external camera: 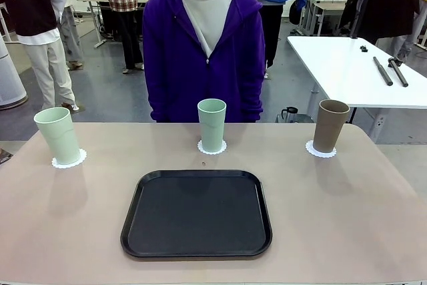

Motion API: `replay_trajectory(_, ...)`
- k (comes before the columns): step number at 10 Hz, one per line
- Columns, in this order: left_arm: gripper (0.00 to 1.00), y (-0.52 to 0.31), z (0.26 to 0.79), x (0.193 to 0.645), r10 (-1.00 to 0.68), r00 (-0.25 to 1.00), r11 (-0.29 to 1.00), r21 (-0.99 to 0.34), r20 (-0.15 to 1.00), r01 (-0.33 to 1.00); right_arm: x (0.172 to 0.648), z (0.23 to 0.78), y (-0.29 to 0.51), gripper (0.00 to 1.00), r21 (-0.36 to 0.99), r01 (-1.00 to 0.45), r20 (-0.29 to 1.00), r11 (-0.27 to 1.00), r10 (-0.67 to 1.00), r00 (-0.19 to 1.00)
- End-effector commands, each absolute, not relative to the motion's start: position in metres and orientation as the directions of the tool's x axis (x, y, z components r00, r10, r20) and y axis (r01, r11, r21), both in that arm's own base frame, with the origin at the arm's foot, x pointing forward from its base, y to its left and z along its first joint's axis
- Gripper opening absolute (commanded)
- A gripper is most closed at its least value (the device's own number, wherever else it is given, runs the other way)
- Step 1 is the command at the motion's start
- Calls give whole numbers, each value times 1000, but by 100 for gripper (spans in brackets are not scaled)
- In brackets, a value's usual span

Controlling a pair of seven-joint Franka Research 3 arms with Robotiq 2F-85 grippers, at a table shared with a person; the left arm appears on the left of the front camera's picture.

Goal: Place coasters on the table and set cups on them.
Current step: Take one Reusable plastic cup from the Flat Tray and place it on a coaster set by the human.

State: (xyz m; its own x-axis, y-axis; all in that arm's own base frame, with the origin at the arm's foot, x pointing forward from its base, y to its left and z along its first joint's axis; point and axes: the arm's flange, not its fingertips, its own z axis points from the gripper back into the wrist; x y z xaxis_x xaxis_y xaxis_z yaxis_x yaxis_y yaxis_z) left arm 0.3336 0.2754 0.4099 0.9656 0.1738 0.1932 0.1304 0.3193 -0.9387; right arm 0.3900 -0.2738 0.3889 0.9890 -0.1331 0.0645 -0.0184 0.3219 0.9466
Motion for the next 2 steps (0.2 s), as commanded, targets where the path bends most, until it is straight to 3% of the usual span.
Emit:
replay_trajectory(1, 100, 276, 412, 332, 175, 966, 313, -941, 191, 130, 391, 391, -274, 100, 948, -22, 66, 318, -126, 990)
replay_trajectory(2, 100, 276, 412, 332, 175, 966, 313, -941, 191, 130, 391, 391, -274, 100, 948, -22, 66, 318, -126, 990)
